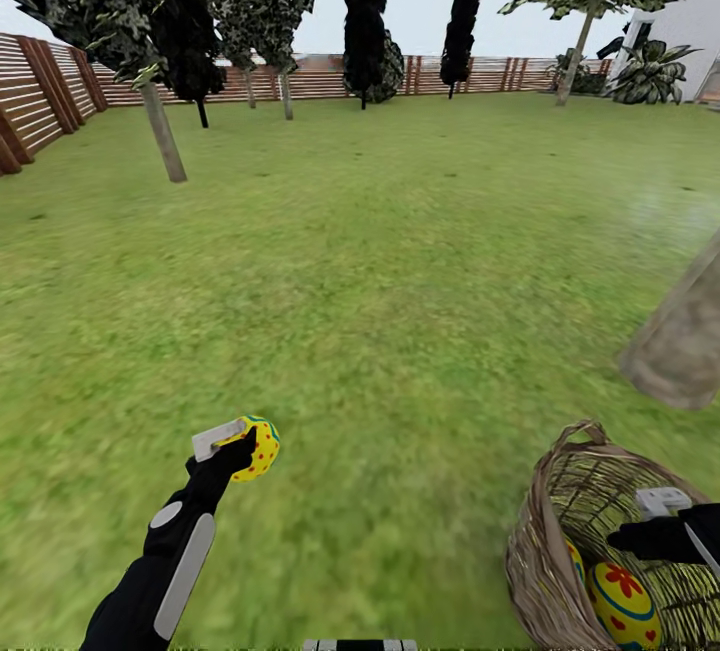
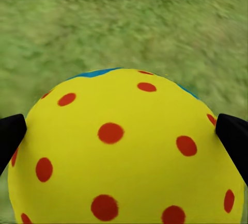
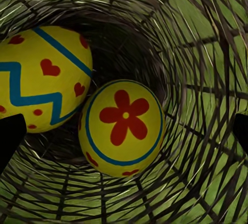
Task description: Take the three Easter eggs out of the wicker basket on the lawn in the garden, then place them on the lawn next to a single tree (choose any tree) so that all three eggs are next to the same tree and none are left in the basket.
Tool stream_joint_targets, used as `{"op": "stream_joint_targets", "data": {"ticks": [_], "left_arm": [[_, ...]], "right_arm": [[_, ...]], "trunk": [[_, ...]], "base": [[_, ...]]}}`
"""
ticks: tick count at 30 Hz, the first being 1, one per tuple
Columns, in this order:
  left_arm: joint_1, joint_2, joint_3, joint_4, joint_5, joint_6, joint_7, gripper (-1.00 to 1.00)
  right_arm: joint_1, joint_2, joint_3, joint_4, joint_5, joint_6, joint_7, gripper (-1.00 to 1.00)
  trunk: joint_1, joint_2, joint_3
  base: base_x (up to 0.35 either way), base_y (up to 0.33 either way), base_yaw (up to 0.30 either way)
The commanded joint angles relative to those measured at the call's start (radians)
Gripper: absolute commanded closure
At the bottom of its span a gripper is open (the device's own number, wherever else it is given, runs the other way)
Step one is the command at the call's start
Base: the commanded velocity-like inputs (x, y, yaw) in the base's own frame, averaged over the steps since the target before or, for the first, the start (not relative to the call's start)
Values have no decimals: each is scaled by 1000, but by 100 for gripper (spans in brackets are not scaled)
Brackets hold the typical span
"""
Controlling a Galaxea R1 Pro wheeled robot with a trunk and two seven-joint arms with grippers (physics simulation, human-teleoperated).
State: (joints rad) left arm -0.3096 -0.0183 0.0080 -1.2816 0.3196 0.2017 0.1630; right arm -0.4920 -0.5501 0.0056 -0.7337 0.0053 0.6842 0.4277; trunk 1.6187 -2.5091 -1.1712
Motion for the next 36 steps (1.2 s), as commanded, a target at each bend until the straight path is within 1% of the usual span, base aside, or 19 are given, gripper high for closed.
{"op": "stream_joint_targets", "data": {"ticks": [1,23,24,28,36], "left_arm": [[0,-1,1,-3,10,5,6,100],[0,-8,-3,6,12,5,6,100],[0,-9,-4,7,11,5,6,100],[0,-30,-5,22,9,5,6,100],[0,-35,-5,33,8,5,6,100]], "right_arm": [[0,-1,1,-1,1,5,3,-100],[0,-4,-1,-1,1,5,3,-100],[0,-4,-1,-1,1,5,3,-100],[0,-4,-1,-1,1,5,3,-100],[0,-4,-1,-1,1,5,3,-100]], "trunk": [[0,-1,-5],[10,-6,-90],[11,-6,-94],[12,-7,-109],[16,-9,-140]], "base": [[0,0,0],[0,0,0],[0,0,0],[0,0,0],[0,0,0]]}}
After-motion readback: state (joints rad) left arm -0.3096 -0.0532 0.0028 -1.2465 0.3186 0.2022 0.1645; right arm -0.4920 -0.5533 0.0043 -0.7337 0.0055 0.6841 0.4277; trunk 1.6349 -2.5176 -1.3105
